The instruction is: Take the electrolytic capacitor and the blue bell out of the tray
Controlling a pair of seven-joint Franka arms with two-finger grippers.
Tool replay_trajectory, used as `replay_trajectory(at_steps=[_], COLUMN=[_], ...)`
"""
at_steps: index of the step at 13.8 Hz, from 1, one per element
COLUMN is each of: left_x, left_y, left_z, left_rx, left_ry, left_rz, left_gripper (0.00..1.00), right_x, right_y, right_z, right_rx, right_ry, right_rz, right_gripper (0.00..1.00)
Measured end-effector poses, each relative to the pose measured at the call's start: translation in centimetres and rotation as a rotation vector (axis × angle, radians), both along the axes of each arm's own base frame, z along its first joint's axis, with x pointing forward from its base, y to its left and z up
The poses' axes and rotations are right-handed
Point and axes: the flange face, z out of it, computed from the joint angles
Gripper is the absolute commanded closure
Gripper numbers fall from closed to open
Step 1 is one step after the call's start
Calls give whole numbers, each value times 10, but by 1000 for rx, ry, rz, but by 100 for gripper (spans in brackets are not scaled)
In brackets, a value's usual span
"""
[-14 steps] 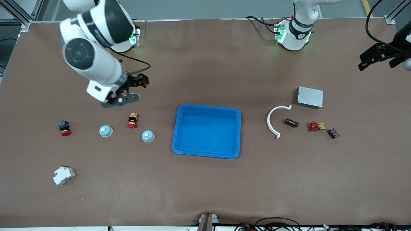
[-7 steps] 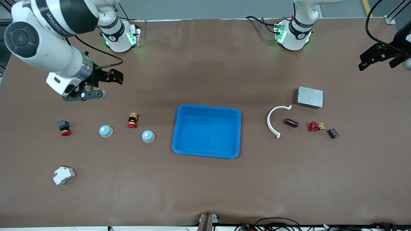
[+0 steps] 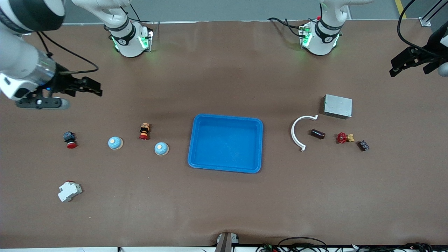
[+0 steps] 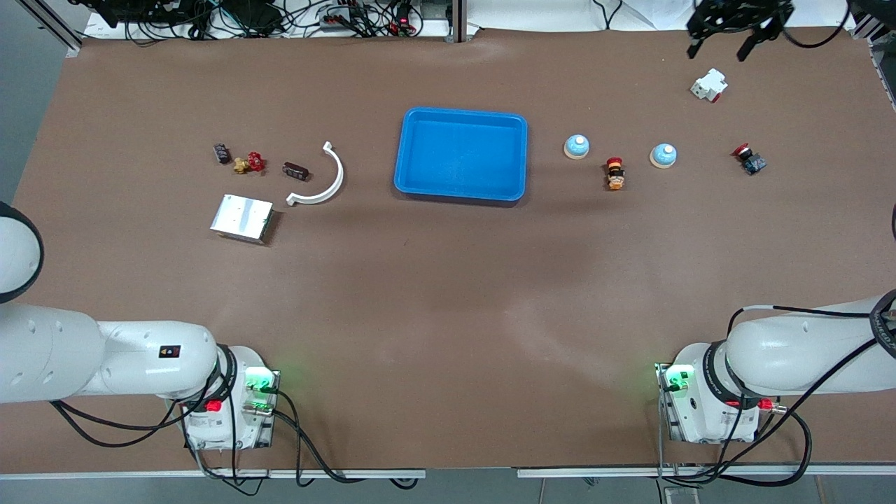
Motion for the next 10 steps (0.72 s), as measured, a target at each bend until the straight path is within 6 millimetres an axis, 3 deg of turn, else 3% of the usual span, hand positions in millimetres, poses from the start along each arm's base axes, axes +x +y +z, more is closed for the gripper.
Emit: replay_trajectory(at_steps=[4, 10], left_x=[-1, -2], left_y=[0, -2], left_z=[2, 3], left_rx=[0, 0], left_ry=[-5, -7], left_rz=[-1, -4], left_gripper=[0, 0], right_x=[3, 0], right_y=[-52, -57], right_z=[12, 37], right_rx=[4, -41], right_ry=[-29, -80], right_rz=[-47, -40], right_gripper=[0, 0])
